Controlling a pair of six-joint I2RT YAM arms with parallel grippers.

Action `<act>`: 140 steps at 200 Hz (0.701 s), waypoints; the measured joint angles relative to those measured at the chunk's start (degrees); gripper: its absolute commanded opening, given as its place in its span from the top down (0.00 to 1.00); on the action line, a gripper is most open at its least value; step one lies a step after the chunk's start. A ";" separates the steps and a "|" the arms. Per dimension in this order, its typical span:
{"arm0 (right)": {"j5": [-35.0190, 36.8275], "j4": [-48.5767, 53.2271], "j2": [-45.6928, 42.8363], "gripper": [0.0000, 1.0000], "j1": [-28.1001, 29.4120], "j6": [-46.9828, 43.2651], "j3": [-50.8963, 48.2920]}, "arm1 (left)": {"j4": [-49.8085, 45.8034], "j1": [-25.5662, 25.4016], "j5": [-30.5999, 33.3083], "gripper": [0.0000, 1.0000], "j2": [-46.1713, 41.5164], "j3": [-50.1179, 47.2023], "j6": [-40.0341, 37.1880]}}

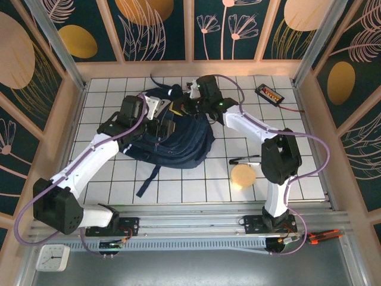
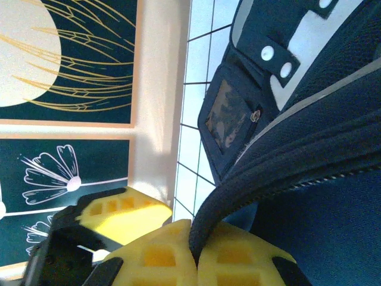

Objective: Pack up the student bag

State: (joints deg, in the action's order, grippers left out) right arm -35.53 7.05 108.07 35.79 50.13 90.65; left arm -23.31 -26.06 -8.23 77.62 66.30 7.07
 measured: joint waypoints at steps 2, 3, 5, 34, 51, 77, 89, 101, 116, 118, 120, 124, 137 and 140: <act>0.07 -0.02 0.02 1.00 0.04 0.11 0.09 | -0.15 -0.26 0.52 0.01 0.13 0.37 -0.20; 0.09 -0.02 0.02 1.00 0.07 0.13 0.11 | -0.15 -0.33 0.72 0.01 0.17 0.50 -0.26; 0.17 -0.07 0.07 1.00 0.15 0.20 0.20 | -0.31 -0.57 1.18 0.01 0.33 0.87 -0.46; 1.16 0.09 0.81 1.00 1.07 1.31 1.95 | -1.79 -3.17 6.47 0.01 2.84 4.48 -2.62; 1.55 0.22 0.85 1.00 1.42 1.97 2.29 | -2.69 -4.09 9.20 0.03 4.22 5.07 -3.04; 1.97 0.26 0.85 1.00 1.73 3.23 2.43 | -3.87 -4.33 12.41 0.23 5.86 5.07 -3.06; 2.34 0.28 0.85 1.00 1.81 3.85 2.64 | -4.00 -4.33 13.49 0.33 6.54 5.07 -2.73; 2.78 0.31 0.85 1.00 1.90 4.31 2.71 | -4.04 -4.39 13.62 0.46 7.04 5.35 -2.14; 3.19 0.33 0.85 1.00 1.99 4.50 2.71 | -4.50 -5.18 13.84 0.51 7.48 6.10 -2.27; 3.19 0.31 0.85 1.00 1.99 4.52 2.73 | -4.57 -5.22 13.90 0.53 7.52 6.19 -2.29; 3.23 0.31 0.85 1.00 1.99 4.52 2.73 | -4.66 -5.25 13.92 0.54 7.56 6.29 -2.10; 3.34 0.31 0.85 1.00 1.99 4.57 2.73 | -4.81 -5.25 13.94 0.57 7.63 6.47 -2.34; 3.87 0.31 0.85 1.00 1.99 4.74 2.73 | -4.94 -5.22 14.14 0.75 7.65 6.64 -2.27; 3.93 0.31 0.85 1.00 1.99 4.74 2.73 | -4.96 -5.25 14.16 0.78 7.65 6.71 -2.01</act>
State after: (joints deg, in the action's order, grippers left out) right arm -31.59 7.35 108.92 37.78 54.87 93.38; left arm -28.27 -31.31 5.93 85.27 73.01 5.06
